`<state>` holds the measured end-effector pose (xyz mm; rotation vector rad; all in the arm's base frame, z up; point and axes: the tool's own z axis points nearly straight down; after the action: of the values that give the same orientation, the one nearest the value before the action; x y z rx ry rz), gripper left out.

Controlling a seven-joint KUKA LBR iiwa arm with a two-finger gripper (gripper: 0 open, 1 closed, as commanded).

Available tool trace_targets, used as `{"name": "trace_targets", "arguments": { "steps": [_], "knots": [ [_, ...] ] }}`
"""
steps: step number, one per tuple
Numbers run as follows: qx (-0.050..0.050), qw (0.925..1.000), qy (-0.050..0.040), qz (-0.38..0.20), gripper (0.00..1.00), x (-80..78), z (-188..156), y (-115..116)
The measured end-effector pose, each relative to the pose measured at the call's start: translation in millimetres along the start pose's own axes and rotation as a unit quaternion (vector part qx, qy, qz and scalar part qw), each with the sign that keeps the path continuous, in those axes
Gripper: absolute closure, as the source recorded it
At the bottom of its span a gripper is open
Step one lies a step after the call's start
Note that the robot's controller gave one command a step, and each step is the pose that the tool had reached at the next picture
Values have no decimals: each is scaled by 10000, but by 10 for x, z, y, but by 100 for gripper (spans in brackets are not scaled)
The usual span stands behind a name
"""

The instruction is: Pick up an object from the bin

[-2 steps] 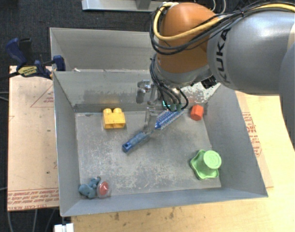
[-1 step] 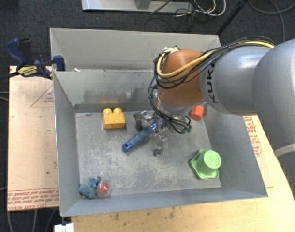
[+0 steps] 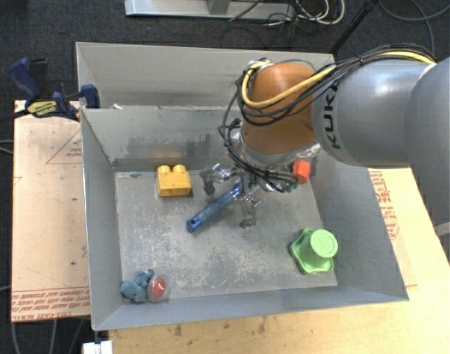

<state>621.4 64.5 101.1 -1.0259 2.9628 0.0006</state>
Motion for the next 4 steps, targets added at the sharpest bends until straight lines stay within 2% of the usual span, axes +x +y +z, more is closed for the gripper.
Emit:
{"name": "trace_targets", "arguments": {
  "steps": [1, 2, 3, 4],
  "knots": [
    [0, 9978, 3, -658, 0, -105, -75, -188],
    [-11, 9903, 13, -1389, 0, -187, 321, -298],
    [-14, 9906, 7, -1368, 0, -197, 315, -297],
    [-14, 9906, 4, -1366, 100, -199, 312, -298]
  ]
}}
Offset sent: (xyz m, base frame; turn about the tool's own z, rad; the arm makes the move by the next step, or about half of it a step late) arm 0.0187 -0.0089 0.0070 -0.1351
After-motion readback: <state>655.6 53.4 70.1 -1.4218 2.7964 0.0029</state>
